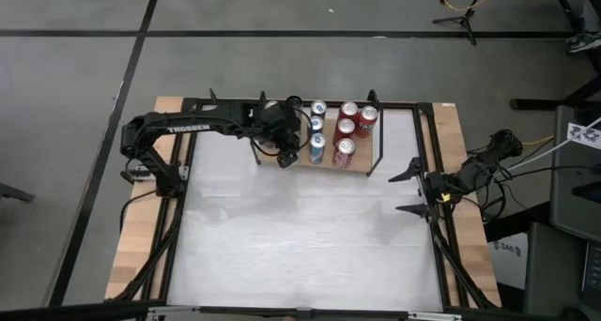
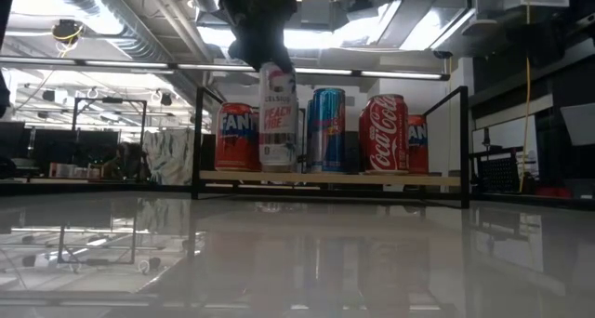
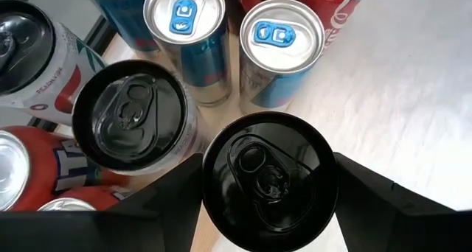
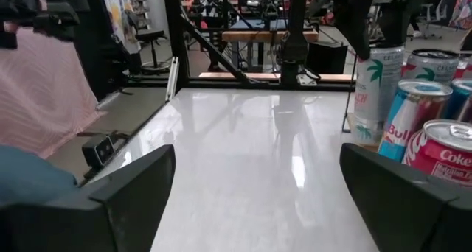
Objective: Place canned beverage on shelf
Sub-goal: Put the white-pink soda can on the shelf aligned with the white-pink soda cans
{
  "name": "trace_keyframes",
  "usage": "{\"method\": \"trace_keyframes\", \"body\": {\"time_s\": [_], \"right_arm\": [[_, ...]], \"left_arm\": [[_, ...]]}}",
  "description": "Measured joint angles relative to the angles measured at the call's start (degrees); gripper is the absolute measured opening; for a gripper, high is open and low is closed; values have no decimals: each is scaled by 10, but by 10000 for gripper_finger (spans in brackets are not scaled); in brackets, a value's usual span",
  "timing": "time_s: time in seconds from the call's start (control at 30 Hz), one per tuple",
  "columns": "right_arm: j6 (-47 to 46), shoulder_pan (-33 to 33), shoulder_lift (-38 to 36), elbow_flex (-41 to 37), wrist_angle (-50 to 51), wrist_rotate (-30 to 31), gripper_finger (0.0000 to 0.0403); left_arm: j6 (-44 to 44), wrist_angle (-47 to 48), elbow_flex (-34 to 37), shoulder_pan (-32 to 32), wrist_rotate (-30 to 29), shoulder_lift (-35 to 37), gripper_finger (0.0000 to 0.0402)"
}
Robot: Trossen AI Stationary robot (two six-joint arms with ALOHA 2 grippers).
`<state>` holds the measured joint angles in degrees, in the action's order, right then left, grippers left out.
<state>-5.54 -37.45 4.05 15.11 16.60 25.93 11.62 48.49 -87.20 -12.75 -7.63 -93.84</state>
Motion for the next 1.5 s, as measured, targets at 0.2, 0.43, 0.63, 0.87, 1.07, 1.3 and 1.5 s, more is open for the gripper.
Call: {"method": "trace_keyframes", "body": {"time_s": [0.2, 0.43, 0.63, 0.87, 1.07, 1.3, 1.5], "right_arm": [[26, 0, 0, 0, 2, 0, 374], [27, 0, 0, 0, 4, 0, 374], [27, 0, 0, 0, 4, 0, 374], [27, 0, 0, 0, 7, 0, 374], [27, 0, 0, 0, 7, 0, 374], [26, 0, 0, 0, 7, 0, 374], [26, 0, 0, 0, 7, 0, 374]], "left_arm": [[-2, 1, 0, -5, -4, -5, 239], [-2, 1, 0, -20, -8, -5, 251], [-2, 0, 0, -21, -8, -5, 269], [-2, 0, 0, -21, -8, -5, 275], [-2, 1, 0, -21, -8, -5, 275], [-2, 1, 0, -21, -13, -4, 276], [-2, 1, 0, -21, -24, -4, 276]]}}
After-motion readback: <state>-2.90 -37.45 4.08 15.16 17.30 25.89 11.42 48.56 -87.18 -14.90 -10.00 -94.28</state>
